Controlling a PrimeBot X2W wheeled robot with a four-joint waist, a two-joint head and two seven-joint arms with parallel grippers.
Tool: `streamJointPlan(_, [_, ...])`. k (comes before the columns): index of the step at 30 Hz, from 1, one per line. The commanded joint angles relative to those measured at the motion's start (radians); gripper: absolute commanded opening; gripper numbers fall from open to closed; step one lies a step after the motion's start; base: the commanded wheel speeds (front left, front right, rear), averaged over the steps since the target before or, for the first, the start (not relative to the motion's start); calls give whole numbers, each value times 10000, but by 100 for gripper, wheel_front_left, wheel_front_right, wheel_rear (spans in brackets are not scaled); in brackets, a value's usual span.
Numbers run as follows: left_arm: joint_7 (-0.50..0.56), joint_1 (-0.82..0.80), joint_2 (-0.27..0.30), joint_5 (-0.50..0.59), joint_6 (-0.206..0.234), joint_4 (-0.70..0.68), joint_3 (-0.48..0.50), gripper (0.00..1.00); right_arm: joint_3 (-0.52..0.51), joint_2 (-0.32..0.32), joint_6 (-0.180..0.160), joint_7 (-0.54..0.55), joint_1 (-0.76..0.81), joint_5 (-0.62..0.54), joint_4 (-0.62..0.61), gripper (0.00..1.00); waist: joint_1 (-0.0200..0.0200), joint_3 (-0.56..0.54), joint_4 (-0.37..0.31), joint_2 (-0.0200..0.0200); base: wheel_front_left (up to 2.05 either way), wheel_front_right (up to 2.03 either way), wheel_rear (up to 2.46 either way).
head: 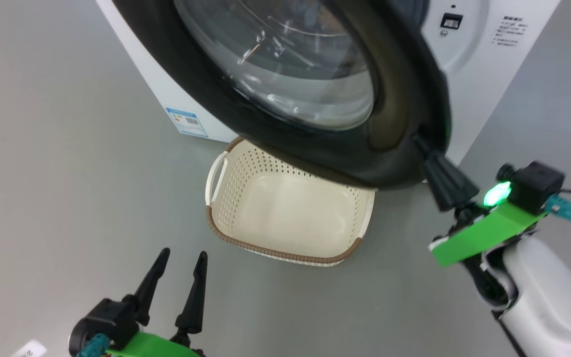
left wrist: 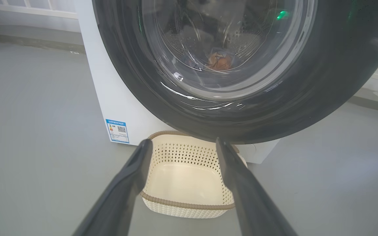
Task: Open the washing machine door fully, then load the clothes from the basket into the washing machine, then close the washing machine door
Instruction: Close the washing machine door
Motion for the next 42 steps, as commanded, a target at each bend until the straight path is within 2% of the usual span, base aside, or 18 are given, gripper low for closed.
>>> streamJointPlan(1, [-65,-379,62,-138,-15,-281,231,100,-144,-74,14,-48,-426,120,-117,0,-1,291,173,0,0,0,0])
streamJointPlan(18, [-65,-1183,61,-439,-15,-462,-325,100,-1910,-348,14,-48,-2712,-295,951,0,-1,1520,690,0,0,0,0])
streamJointPlan(28, [-65,-1542,61,-477,-15,-501,-559,100,-2707,-162,14,-48,-3671,-344,1334,0,-1,1946,835,0,0,0,0])
streamJointPlan(35, [-65,-1542,61,-458,-15,-386,-479,100,-2388,37,14,-48,-3252,-344,1198,2,-1,1780,709,0,0,0,0])
streamJointPlan(37, [-65,-1501,61,-431,-15,-316,-414,100,-2241,31,14,-48,-2964,-292,1186,17,-1,1648,620,0,0,0,0])
streamJointPlan(38, [-65,-1483,61,-415,-15,-278,-372,100,-2147,22,14,-48,-2800,-271,1156,36,-1,1572,567,0,0,0,0])
streamJointPlan(39, [-65,-1464,61,-396,-15,-242,-331,100,-2090,18,14,-48,-2637,-261,1132,47,-1,1500,507,0,0,0,0])
streamJointPlan(40, [-65,-1443,61,-365,-15,-201,-287,100,-2034,17,14,-48,-2464,-259,1109,88,-1,1424,437,0,0,0,0])
streamJointPlan(41, [-65,-1426,61,-336,-15,-157,-235,100,-1996,22,14,-48,-2289,-251,1081,100,-1,1352,365,0,0,0,0])
streamJointPlan(42, [-65,-1412,61,-314,-15,-113,-173,100,-1953,22,14,-48,-2112,-257,1068,100,-1,1282,285,0,0,0,0])
